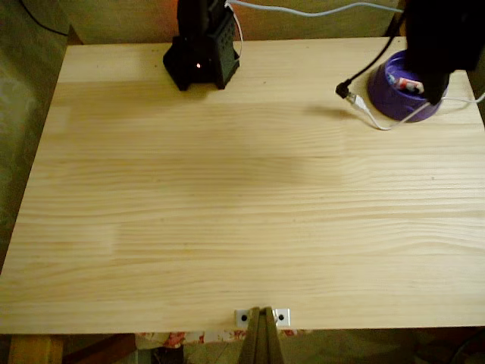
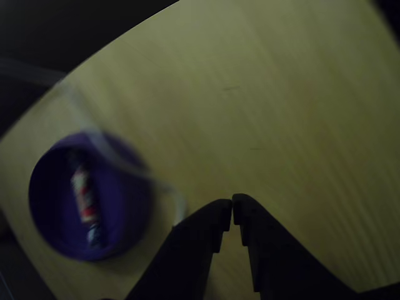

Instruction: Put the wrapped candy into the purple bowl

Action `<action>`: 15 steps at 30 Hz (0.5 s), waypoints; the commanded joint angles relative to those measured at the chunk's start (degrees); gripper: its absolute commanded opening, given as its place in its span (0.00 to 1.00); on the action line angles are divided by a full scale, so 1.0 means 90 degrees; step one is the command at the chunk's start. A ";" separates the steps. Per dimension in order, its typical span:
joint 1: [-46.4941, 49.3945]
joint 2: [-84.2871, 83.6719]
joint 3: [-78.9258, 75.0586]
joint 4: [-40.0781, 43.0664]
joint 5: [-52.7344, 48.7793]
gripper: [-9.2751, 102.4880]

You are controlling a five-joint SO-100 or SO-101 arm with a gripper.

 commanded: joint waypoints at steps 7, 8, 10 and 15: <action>0.2910 0.3018 0.2031 -0.0400 0.0029 0.06; 0.3184 0.3252 0.2354 -0.0498 0.0098 0.06; 0.3750 0.3770 0.3018 -0.0732 0.0332 0.06; 0.5137 0.5244 0.4902 -0.1582 0.0518 0.06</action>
